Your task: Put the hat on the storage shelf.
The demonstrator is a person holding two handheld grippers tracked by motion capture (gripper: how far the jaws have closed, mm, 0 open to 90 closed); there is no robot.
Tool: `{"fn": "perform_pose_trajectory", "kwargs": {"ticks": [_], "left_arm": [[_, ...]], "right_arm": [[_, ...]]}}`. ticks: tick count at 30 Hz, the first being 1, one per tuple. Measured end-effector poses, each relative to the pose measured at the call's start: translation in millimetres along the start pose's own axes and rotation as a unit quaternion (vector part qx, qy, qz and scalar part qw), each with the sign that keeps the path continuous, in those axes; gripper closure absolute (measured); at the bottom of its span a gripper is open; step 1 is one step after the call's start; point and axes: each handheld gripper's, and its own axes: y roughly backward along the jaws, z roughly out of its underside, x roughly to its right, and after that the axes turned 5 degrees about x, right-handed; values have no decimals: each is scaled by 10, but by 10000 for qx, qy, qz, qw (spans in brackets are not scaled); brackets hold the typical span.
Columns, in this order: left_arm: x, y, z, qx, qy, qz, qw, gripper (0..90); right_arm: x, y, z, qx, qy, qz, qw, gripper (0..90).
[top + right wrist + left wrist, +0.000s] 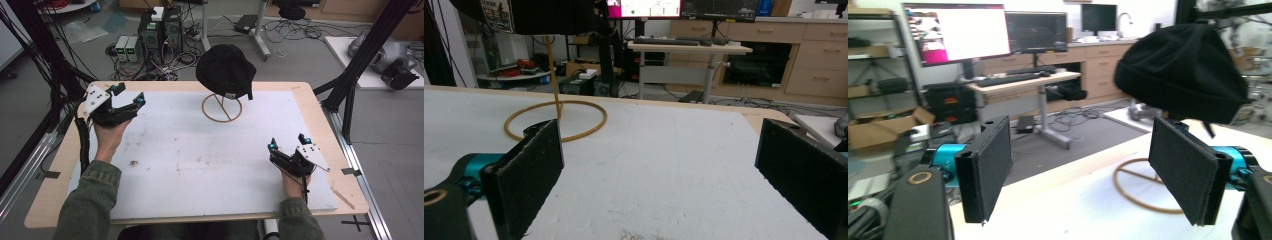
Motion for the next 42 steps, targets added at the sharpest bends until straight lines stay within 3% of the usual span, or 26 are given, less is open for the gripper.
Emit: {"fn": "perform_pose_trajectory", "kwargs": {"ticks": [5, 10, 15, 17, 19, 20, 23, 24, 26, 29, 37, 42], "left_arm": [[-71, 197, 37, 36, 21, -163, 9999, 238], [-63, 398, 106, 192, -132, -329, 9992, 230], [-71, 573, 233, 237, -104, -471, 9986, 231], [-84, 651, 298, 225, 15, -603, 9979, 228], [-96, 738, 365, 267, 241, -808, 9961, 228], [-95, 784, 395, 263, 253, -950, 9948, 229], [-87, 905, 465, 178, 75, -1248, 9920, 236], [-87, 945, 482, 157, 99, -1307, 9913, 253], [-84, 1020, 514, 165, 210, -1360, 9904, 264], [-48, 1116, 553, 133, 194, -1418, 9896, 266], [67, 1308, 690, 127, 217, -1771, 9839, 215], [17, 1313, 738, 95, 461, -1661, 9850, 214]], "right_arm": [[6, -2, -1, 12, 0, 17, 10000, 44], [4, 2, -2, 18, 18, 22, 10000, 44], [5, 3, -2, 16, 6, 21, 10000, 44], [3, 6, -2, 9, -4, 22, 10000, 44], [3, 6, -2, 9, -3, 19, 10000, 44], [3, 6, -2, 8, -3, 20, 10000, 44], [4, 13, -3, -1, -19, 21, 10000, 44], [5, 12, -3, -3, -11, 16, 10000, 44], [5, 11, -2, -10, -26, 14, 10000, 44], [6, 3, 0, 1, -10, 13, 10000, 44], [22, 5, -2, -11, -82, 43, 10000, 43], [25, -3, 0, 2, -36, 36, 10000, 43]]}}
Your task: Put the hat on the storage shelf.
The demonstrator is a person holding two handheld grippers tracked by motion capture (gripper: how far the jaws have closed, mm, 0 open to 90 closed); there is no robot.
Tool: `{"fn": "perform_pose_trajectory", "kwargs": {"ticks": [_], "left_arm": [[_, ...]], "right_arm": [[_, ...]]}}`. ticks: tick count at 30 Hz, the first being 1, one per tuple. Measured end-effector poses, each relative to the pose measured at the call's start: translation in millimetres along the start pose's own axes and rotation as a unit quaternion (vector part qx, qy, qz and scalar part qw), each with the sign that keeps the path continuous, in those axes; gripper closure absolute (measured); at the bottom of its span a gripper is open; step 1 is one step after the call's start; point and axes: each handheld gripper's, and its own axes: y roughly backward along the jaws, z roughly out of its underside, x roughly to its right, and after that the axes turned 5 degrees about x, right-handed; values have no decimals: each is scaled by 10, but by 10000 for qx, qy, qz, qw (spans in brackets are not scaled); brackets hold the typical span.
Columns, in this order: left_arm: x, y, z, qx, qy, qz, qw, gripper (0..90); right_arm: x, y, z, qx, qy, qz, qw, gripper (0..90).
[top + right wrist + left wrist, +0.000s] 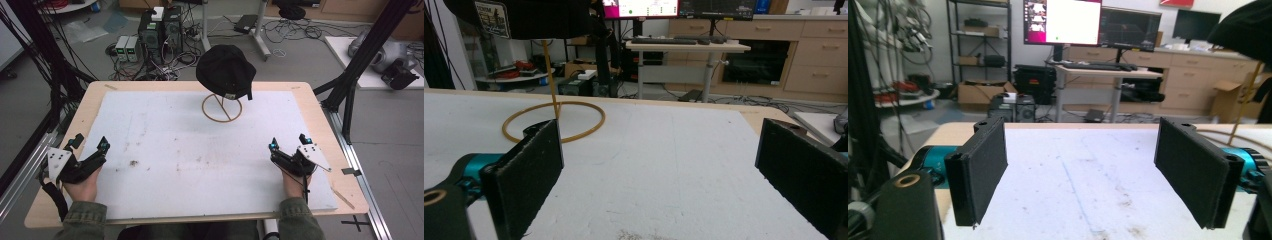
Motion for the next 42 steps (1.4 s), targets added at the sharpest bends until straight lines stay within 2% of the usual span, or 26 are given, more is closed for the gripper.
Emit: {"fn": "perform_pose_trajectory", "kwargs": {"ticks": [8, 10, 13, 16, 17, 20, 29, 32, 36, 42], "left_arm": [[48, 4, 63, -215, -258, 206, 9992, 213], [56, 1, 78, -243, -243, 233, 9991, 212], [50, -2, 104, -277, -160, 314, 9990, 210], [35, 6, 107, -231, 5, 340, 9992, 211], [31, 9, 105, -228, -12, 317, 9992, 210], [21, 16, 105, -231, 13, 304, 9993, 211], [17, 5, 125, -298, 51, 323, 9990, 211], [20, 4, 125, -290, 12, 323, 9991, 219], [56, -3, 131, -358, -170, 358, 9986, 216], [91, -20, 142, -445, -204, 455, 9978, 211]], "right_arm": [[10, -26, 10, -53, 42, -28, 10000, 43], [10, -34, 12, -33, 92, -28, 9999, 43], [-5, -28, 12, -53, 43, -58, 10000, 43], [-7, -22, 10, -64, 19, -61, 10000, 43], [4, -23, 10, -42, 71, -58, 9999, 43], [3, -22, 10, -57, 11, -51, 10000, 43], [12, -30, 13, -74, 34, -61, 9999, 43], [9, -27, 12, -91, 19, -69, 9999, 43], [10, -28, 15, -102, 28, -79, 9999, 43], [13, -37, 19, -124, 11, -112, 9999, 43]]}}
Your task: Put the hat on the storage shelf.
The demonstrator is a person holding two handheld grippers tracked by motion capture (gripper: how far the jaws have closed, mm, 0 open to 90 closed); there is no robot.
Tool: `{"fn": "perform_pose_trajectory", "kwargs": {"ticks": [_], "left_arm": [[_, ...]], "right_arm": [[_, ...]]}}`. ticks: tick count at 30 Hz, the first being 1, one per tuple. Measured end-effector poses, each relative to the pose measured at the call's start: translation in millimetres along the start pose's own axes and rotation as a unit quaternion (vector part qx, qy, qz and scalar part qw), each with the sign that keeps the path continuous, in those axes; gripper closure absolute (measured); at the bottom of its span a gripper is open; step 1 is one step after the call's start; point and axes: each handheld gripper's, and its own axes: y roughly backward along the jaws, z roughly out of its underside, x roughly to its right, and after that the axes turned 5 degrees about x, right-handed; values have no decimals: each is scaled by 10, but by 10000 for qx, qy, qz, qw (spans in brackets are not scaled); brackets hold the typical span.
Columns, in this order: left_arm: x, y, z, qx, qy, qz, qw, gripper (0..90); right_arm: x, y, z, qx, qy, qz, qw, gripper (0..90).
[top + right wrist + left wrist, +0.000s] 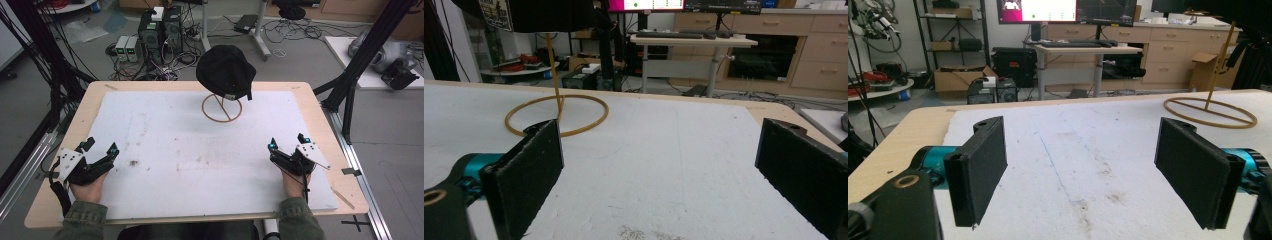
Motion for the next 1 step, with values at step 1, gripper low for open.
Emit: {"fn": "perform_pose_trajectory", "kwargs": {"ticks": [1], "left_arm": [[1, -4, 2, -2, 30, 4, 10000, 211]], "right_arm": [[1, 0, 1, -6, 6, 0, 10000, 43]]}}
